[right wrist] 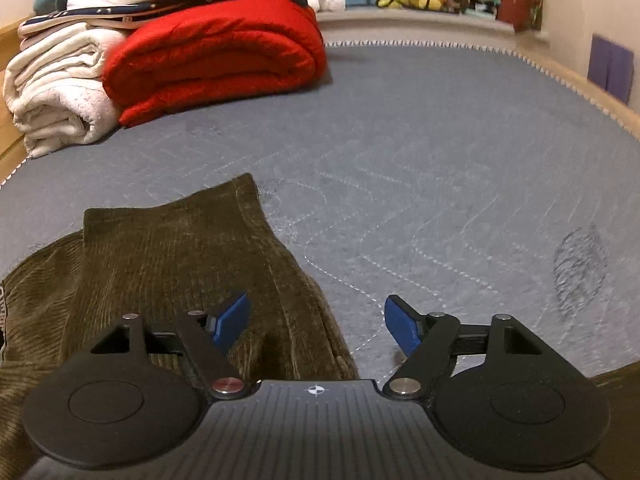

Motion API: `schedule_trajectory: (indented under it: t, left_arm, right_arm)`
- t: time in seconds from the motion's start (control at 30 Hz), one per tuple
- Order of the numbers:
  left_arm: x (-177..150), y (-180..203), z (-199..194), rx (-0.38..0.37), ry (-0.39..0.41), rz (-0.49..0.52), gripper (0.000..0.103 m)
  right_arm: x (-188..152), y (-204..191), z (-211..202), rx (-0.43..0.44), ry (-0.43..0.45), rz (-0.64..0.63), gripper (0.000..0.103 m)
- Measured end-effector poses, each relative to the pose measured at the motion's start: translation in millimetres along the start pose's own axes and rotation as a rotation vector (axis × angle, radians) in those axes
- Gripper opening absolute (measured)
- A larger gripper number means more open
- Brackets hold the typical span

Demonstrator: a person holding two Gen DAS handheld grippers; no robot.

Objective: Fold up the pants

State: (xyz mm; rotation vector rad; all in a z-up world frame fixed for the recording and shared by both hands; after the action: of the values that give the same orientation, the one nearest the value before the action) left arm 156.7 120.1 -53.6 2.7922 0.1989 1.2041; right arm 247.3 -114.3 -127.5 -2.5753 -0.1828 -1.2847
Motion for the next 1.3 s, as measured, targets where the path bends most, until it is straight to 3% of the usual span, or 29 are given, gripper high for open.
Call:
schedule_trajectory:
  t: [0.17, 0.2, 0.23, 0.27, 0.3, 0.37, 0.47, 0.53, 0.63, 0.67, 0.73, 0.8, 0.87, 0.97, 1.1, 1.17, 1.3]
  left_arm:
    - [0.2, -0.8, 2.8, 0.006, -0.004, -0.004, 0.047]
    - [-0.1, -0.7, 3.7, 0.007, -0.006, -0.003, 0.047]
    - [-0.6, -0.4, 3.9, 0.008, -0.007, -0.002, 0.047]
    - [-1.2, 0.1, 4.2, 0.008, -0.008, -0.002, 0.047]
    - [-1.7, 0.3, 4.7, 0.008, -0.009, -0.002, 0.047]
    - [-2.4, 0.5, 4.6, 0.007, -0.009, -0.002, 0.047]
    - [-0.6, -2.5, 1.7, 0.006, -0.001, -0.014, 0.047]
    - [2.3, -6.7, -1.7, 0.009, 0.007, -0.025, 0.047]
    - [5.3, -11.7, -6.7, 0.009, 0.017, -0.037, 0.047]
    - [5.5, -12.5, -7.7, 0.008, 0.018, -0.037, 0.047]
    - [4.4, -12.9, -8.2, 0.007, 0.015, -0.032, 0.047]
    - [3.2, -11.8, -7.6, 0.005, 0.009, -0.031, 0.047]
    - [2.7, -9.6, -7.3, 0.002, 0.006, -0.038, 0.048]
    - [4.0, -7.1, -8.4, 0.0, 0.012, -0.042, 0.054]
    - [4.9, -4.6, -6.7, 0.003, 0.012, -0.049, 0.057]
    - [4.4, -5.0, -4.8, 0.008, 0.008, -0.055, 0.057]
    - [4.2, -5.7, -1.0, 0.014, -0.001, -0.062, 0.057]
  right_arm:
    - [-10.9, -2.4, 7.7, 0.038, -0.036, -0.03, 0.078]
    - [-12.6, -5.5, 8.1, 0.056, -0.041, -0.038, 0.071]
    - [-14.5, -9.7, 7.8, 0.072, -0.044, -0.061, 0.052]
    - [-17.8, -14.1, 7.3, 0.084, -0.054, -0.096, 0.041]
    - [-19.4, -17.8, 6.5, 0.083, -0.055, -0.132, 0.017]
    - [-18.3, -22.1, 0.0, 0.081, -0.028, -0.184, 0.012]
    - [-4.4, -28.3, -22.3, 0.148, 0.022, -0.168, 0.01]
    - [12.4, -41.1, -53.1, 0.262, 0.073, -0.167, 0.01]
    - [20.3, -76.4, -122.7, 0.596, 0.131, -0.262, 0.009]
    - [11.9, -85.3, -145.5, 0.73, 0.118, -0.292, 0.009]
    - [-11.6, -88.4, -157.2, 0.85, 0.009, -0.305, 0.009]
    - [-40.6, -84.6, -144.3, 0.828, -0.102, -0.343, 0.01]
    - [-58.2, -77.6, -122.3, 0.711, -0.15, -0.39, 0.016]
    - [-47.2, -75.4, -115.0, 0.683, -0.12, -0.33, 0.03]
    - [-11.5, -76.7, -113.9, 0.662, -0.01, -0.202, 0.072]
    - [-1.9, -78.6, -100.8, 0.624, -0.008, -0.154, 0.075]
    - [-12.5, -70.3, -52.2, 0.473, -0.114, -0.107, 0.074]
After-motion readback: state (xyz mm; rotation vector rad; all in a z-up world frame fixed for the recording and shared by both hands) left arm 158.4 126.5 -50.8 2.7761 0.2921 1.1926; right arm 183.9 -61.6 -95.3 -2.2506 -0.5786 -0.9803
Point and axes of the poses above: each gripper's, at about its wrist camera, not at the fingertips, and z roughly the way its jaws point, y to its right, x to its top, the point moved 10 cm from there along z, roughly the way its jaws point, and after that the axes turned 8 degrees about y, right-handed, at the moved point
